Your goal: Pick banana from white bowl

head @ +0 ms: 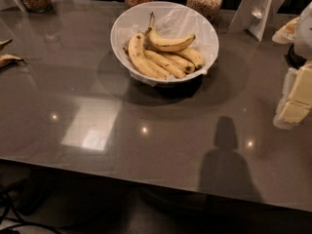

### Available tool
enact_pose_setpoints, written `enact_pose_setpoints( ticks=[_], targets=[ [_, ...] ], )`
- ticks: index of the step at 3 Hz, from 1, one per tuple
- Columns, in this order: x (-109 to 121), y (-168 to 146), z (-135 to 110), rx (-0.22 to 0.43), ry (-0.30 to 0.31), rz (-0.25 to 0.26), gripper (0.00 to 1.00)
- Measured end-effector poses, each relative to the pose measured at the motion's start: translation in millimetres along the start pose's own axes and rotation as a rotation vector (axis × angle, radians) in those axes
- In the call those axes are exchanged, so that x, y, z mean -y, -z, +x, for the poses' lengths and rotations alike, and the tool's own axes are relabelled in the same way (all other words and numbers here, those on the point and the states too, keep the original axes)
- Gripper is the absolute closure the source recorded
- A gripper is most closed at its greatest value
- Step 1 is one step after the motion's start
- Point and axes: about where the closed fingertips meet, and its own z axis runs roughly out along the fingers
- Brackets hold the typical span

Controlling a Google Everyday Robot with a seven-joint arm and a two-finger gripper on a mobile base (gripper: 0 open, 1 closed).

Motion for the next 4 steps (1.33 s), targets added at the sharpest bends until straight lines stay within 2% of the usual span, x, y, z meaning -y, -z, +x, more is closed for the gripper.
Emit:
enact_pose_setpoints(
  ticks=[1, 2, 4],
  targets=[
    [0.0, 0.0, 0.0, 0.000, 0.000, 0.000, 0.00],
    [7.7, -4.8, -13.3, 0.059, 0.015, 0.022, 0.00],
    [53.6, -27.7, -73.6, 0.273, 0.046, 0.080, 0.00]
  ],
)
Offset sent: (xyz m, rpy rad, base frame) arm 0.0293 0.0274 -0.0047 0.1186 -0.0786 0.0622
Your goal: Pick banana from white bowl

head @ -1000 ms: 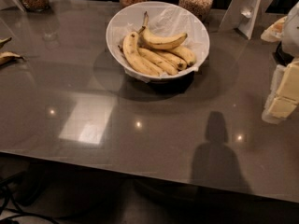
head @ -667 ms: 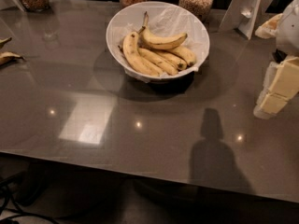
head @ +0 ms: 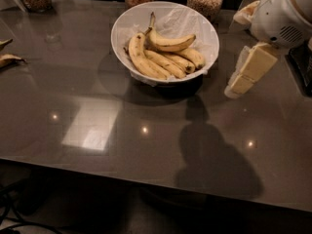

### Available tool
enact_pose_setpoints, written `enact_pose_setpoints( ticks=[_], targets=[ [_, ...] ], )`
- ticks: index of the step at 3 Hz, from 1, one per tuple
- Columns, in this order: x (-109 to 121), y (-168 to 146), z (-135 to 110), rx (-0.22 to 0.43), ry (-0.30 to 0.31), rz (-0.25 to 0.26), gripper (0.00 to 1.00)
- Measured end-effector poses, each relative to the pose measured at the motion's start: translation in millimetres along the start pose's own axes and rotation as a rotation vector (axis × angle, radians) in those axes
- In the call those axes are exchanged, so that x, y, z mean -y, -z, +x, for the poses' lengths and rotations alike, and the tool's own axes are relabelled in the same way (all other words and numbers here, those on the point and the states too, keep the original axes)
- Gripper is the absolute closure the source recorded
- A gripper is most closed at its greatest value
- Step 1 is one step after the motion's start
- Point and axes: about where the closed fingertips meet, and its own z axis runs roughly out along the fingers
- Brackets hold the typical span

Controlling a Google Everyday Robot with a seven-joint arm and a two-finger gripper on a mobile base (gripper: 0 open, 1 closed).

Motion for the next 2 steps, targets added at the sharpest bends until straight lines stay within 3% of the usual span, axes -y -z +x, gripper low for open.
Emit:
enact_pose_setpoints(
  ticks=[2],
  targets=[
    [49.2, -56.9, -54.0, 0.114, 0.073, 0.066, 0.00]
  ],
)
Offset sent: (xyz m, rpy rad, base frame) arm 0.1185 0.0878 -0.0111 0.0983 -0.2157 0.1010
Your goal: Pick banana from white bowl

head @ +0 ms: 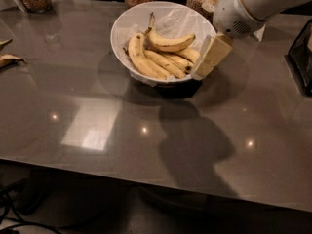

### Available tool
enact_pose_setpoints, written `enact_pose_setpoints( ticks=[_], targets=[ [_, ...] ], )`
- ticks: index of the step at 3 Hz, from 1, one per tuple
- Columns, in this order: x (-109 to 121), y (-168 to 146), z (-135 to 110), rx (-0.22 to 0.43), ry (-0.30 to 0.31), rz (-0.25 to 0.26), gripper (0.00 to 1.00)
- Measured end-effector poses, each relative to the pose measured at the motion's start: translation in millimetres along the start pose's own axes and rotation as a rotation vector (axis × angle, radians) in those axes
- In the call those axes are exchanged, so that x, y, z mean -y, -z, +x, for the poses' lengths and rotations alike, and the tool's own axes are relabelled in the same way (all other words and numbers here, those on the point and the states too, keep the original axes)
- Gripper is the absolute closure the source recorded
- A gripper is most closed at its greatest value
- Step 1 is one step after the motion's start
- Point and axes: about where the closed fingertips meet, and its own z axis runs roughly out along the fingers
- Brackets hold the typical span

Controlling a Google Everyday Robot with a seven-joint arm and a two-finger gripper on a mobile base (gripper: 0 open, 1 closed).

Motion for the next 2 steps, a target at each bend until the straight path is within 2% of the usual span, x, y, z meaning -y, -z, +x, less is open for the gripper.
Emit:
enact_pose_setpoints(
  ticks=[1, 2],
  targets=[
    [28.7, -36.1, -22.0, 0.005, 0.066, 0.048, 0.00],
    [28.8, -36.2, -22.0, 0.006, 0.066, 0.048, 0.00]
  ],
)
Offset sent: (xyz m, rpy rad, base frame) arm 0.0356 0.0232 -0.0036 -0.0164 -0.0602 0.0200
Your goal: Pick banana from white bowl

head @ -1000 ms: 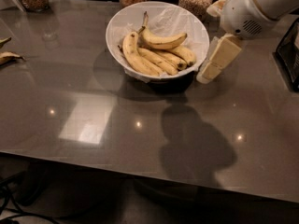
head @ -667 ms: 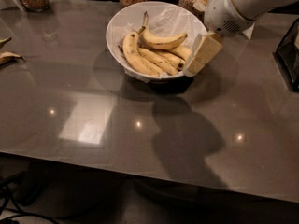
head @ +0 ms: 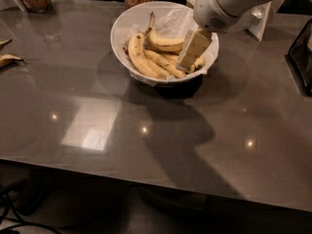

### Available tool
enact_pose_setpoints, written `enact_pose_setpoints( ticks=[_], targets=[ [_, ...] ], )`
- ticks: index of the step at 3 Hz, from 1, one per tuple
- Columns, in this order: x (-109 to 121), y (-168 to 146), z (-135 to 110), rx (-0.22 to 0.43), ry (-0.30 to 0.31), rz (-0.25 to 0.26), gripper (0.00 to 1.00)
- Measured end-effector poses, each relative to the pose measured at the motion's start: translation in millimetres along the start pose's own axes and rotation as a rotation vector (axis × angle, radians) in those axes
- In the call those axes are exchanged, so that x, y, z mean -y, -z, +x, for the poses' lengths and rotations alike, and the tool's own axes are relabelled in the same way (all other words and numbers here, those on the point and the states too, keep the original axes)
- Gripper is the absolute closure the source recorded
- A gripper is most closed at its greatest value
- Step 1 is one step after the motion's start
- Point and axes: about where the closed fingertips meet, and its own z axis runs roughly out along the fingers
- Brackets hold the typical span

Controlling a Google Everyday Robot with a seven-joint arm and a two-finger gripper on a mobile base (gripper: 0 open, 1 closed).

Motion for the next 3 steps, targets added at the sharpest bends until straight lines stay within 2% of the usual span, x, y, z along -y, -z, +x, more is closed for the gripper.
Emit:
enact_pose_setpoints(
  ticks=[1, 2, 3],
  targets=[
    [13.8, -15.3, 1.4, 0.042, -0.011, 0.009, 0.00],
    [30.3, -41.7, 1.4, 0.085, -0.012, 0.008, 0.17],
    [39.1, -70.2, 8.7, 0.096, -0.019, -0.007, 0.39]
  ],
)
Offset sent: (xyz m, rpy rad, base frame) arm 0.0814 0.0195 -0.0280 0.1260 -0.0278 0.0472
